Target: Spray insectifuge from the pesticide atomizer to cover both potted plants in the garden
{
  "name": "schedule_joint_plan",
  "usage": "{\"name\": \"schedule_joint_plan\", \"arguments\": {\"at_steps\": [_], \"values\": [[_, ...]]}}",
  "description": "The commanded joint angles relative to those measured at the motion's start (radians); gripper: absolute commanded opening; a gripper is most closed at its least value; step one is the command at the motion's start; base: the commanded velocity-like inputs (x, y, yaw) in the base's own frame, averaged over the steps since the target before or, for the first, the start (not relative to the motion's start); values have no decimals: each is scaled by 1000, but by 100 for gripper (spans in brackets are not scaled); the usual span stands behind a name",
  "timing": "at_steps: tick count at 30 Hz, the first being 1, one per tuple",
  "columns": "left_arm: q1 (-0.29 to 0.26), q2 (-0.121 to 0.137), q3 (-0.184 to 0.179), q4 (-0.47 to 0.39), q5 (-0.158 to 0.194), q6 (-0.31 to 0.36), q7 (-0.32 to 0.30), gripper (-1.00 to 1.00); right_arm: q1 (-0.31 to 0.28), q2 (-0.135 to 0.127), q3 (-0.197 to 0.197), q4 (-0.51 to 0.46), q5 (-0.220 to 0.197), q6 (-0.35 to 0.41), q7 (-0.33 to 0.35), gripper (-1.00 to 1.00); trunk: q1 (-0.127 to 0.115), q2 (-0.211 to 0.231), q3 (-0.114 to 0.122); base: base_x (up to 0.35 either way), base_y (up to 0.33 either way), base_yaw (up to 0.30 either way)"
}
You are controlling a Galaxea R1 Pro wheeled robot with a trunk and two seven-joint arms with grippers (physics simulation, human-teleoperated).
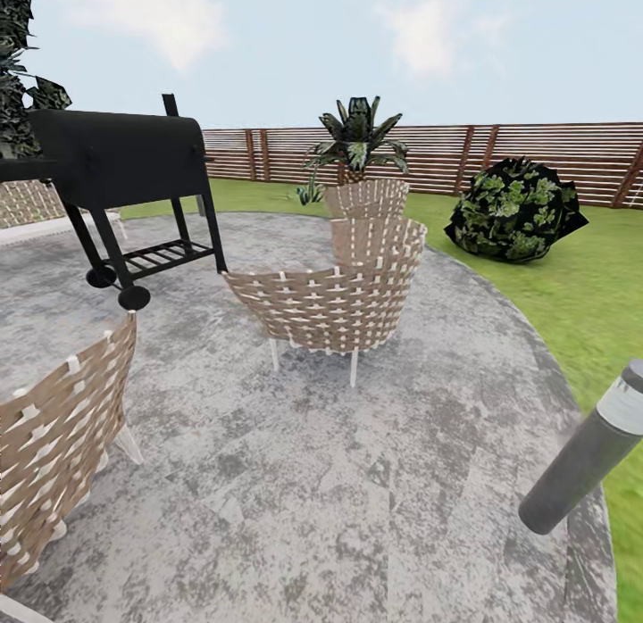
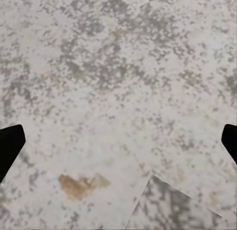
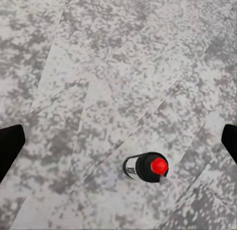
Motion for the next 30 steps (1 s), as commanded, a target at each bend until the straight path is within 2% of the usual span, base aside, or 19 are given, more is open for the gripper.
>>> {"name": "schedule_joint_plan", "arguments": {"at_steps": [1,18,30], "values": [[-1,0,3,1,-1,-4,0,100,0,-1,5,0,-2,-2,-6,100,0,0,-1,224,261,0],[-1,0,2,1,-1,-4,0,100,0,-1,5,0,-2,-2,-6,100,0,0,-1,244,243,-3],[-1,-1,2,1,-1,-3,0,100,0,-1,5,0,-4,-2,-6,100,0,0,-1,311,122,-224]]}}
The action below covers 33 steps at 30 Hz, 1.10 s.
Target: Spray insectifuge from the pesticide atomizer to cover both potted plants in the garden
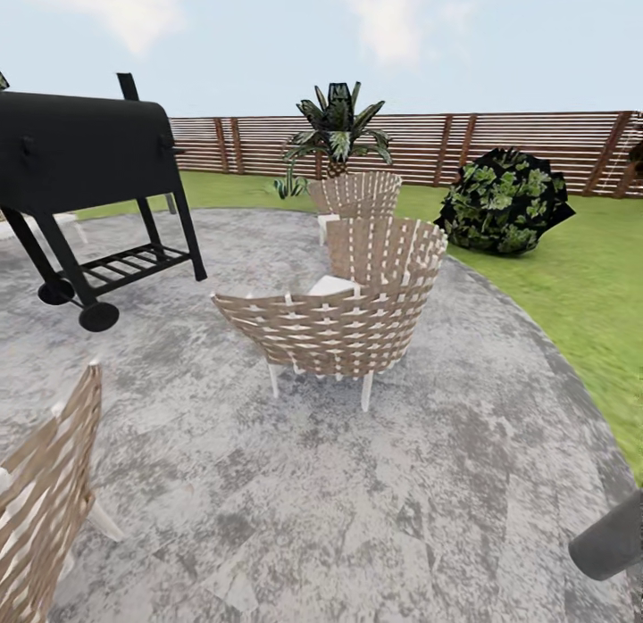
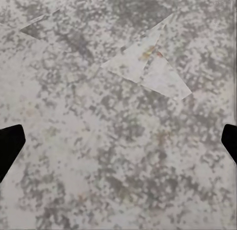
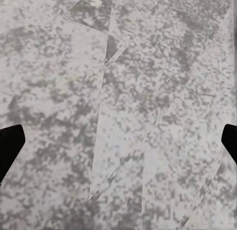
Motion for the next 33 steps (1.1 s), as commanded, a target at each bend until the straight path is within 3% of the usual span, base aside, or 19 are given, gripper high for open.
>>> {"name": "schedule_joint_plan", "arguments": {"at_steps": [1,11,26,33], "values": [[0,-1,4,1,-1,-3,0,100,-1,-1,5,1,-3,-3,-6,100,0,0,-1,319,78,-263],[0,-1,4,1,-1,-3,0,100,-1,-1,5,1,-3,-3,-6,100,0,0,-1,292,20,-264],[0,-1,4,1,-1,-3,0,100,-1,-1,5,1,-3,-1,-6,100,0,0,-1,25,0,-264],[0,-1,4,1,-1,-3,0,100,-1,-1,5,1,-3,-1,-6,100,0,0,-1,247,105,-264]]}}
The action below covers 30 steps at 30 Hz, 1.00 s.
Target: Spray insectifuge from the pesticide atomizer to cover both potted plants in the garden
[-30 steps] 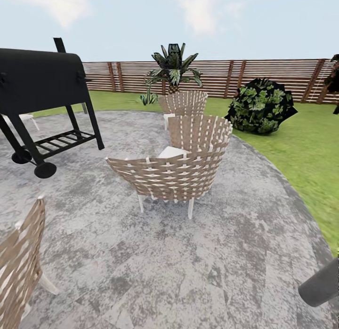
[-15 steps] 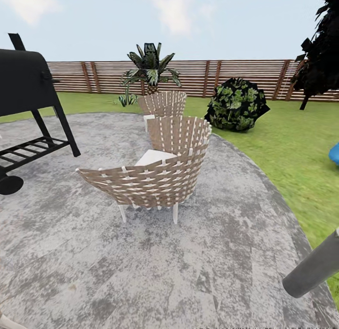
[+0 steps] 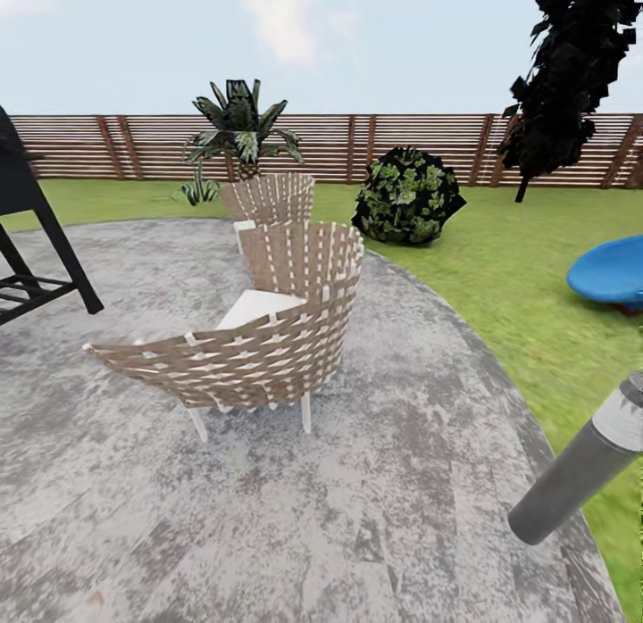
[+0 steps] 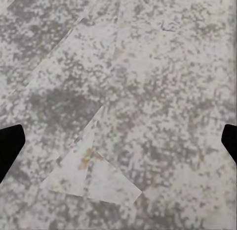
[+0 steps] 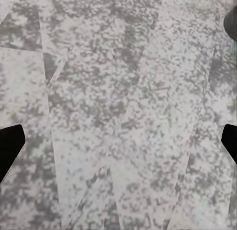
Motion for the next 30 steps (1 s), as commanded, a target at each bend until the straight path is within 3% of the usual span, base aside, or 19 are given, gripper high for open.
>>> {"name": "schedule_joint_plan", "arguments": {"at_steps": [1,19,30], "values": [[0,0,4,1,-1,-4,0,100,-1,-1,5,1,-3,-3,-6,100,0,0,-1,300,133,-264],[0,0,4,1,-1,-3,0,100,-1,-1,5,1,-3,-3,-6,100,0,0,-1,299,134,-264],[0,0,4,1,-1,-3,0,100,-1,-1,5,1,-3,-3,-6,100,0,0,-1,33,18,-264]]}}
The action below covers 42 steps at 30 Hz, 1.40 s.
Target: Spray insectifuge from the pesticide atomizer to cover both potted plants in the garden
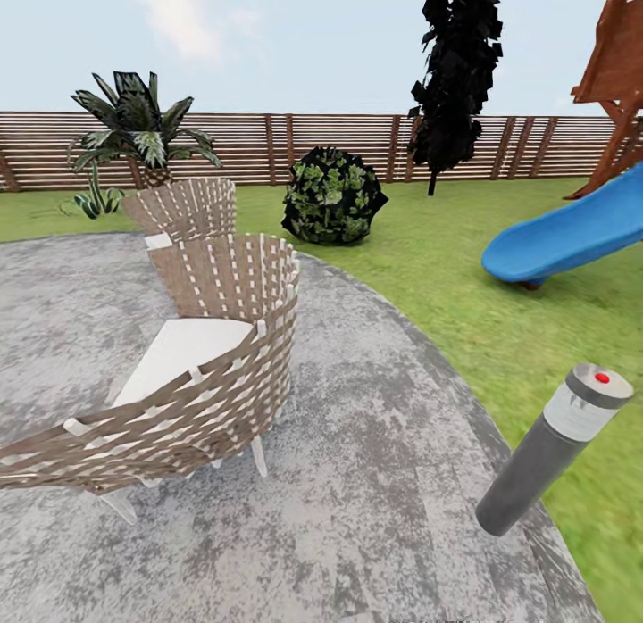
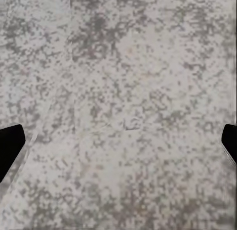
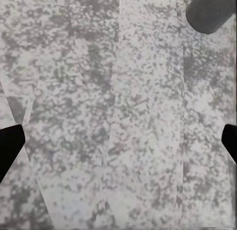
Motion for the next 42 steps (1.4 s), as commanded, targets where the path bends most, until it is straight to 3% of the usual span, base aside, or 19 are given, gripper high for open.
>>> {"name": "schedule_joint_plan", "arguments": {"at_steps": [1,42], "values": [[0,0,4,1,-1,-3,0,100,-1,-1,5,1,-3,-3,-6,100,0,0,-1,1,1,-264],[0,-1,3,1,-1,-3,-2,100,-1,-1,4,-5,-6,-2,-7,100,0,0,-1,14,6,-258]]}}
